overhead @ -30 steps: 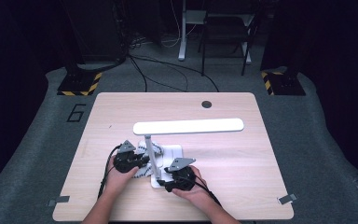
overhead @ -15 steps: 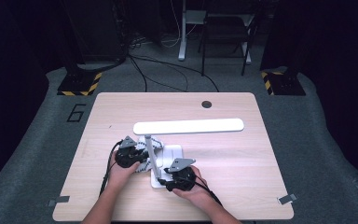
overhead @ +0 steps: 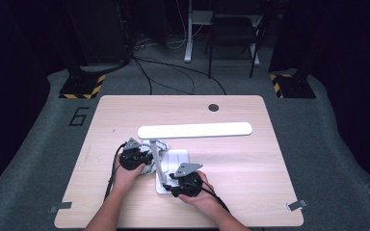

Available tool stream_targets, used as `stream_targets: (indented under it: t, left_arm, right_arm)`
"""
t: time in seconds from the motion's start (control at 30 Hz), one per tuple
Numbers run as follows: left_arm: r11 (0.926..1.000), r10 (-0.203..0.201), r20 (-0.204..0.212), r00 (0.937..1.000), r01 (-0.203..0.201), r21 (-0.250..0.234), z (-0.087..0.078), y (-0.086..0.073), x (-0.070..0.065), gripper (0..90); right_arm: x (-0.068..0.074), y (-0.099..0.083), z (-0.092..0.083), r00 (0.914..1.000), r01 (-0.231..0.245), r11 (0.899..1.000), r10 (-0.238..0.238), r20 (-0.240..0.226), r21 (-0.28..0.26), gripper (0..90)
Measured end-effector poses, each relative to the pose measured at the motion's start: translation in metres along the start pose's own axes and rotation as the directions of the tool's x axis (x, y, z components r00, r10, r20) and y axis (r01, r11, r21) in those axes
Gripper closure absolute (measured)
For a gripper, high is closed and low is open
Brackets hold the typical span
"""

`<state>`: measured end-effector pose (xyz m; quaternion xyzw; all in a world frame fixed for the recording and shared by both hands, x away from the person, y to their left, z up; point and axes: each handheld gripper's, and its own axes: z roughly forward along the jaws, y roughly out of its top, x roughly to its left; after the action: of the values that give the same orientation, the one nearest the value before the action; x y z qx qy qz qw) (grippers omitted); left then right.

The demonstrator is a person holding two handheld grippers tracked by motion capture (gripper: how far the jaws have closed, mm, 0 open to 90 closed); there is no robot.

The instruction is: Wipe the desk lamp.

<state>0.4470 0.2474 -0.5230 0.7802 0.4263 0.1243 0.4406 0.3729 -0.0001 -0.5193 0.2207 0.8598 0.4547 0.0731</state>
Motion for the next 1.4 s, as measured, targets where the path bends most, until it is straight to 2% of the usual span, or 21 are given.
stream_targets:
  t: [0.1,0.2,0.37,0.43,0.8,0.9,1.0,1.23,1.3,1.4]
  left_arm:
    - [1.0,-0.002,-0.01,0.9999,0.002,-0.005,0.001,0.0,0.001,72.2]
    - [0.9996,-0.023,-0.012,0.9997,0.023,-0.016,0.002,0.0,0.002,72.2]
    - [0.9999,0.005,-0.025,0.9997,-0.005,0.014,0.005,0.007,-0.001,72.2]
    - [0.9999,-0.005,-0.026,0.9997,0.006,0.015,0.007,0.007,-0.002,72.3]
    - [0.9994,0.013,0.016,0.9998,-0.014,0.032,0.003,0.0,-0.009,73.1]
    - [0.9977,0.052,0.022,0.9984,-0.053,0.043,0.0,-0.001,-0.009,73.1]
    - [0.9992,0.022,0.028,0.9994,-0.022,0.034,-0.003,-0.005,-0.013,73.1]
    - [0.9986,0.042,0.046,0.9981,-0.043,0.029,-0.008,-0.011,-0.018,73.1]
    - [0.9973,0.056,0.059,0.9967,-0.058,0.044,-0.011,-0.012,-0.019,73.1]
    - [0.9978,0.057,0.054,0.9969,-0.059,0.031,-0.012,-0.015,-0.022,73.1]
  right_arm:
    - [0.001,0.0,0.0,1.0,-0.002,1.0,0.002,0.004,-0.004,50.3]
    - [0.002,-0.001,0.0,0.9998,-0.017,1.0,0.017,0.005,-0.003,50.3]
    - [0.001,-0.001,0.0,0.9998,-0.018,1.0,0.018,0.0,-0.004,50.7]
    - [0.001,-0.001,-0.001,0.9997,-0.023,1.0,0.023,0.003,-0.002,51.0]
    - [-0.001,-0.002,-0.001,0.9999,-0.016,1.0,0.016,0.002,-0.006,52.4]
    - [0.0,-0.002,-0.001,0.9998,-0.02,1.0,0.02,0.001,-0.005,52.4]
    - [-0.001,-0.002,-0.001,0.9998,-0.022,1.0,0.022,0.0,-0.006,52.4]
    - [-0.001,-0.002,-0.001,0.9998,-0.022,1.0,0.022,-0.001,-0.005,52.4]
    - [-0.001,-0.002,-0.001,0.9998,-0.022,1.0,0.022,-0.001,-0.005,52.4]
    - [-0.001,-0.002,-0.001,0.9997,-0.022,1.0,0.022,-0.002,-0.004,52.4]
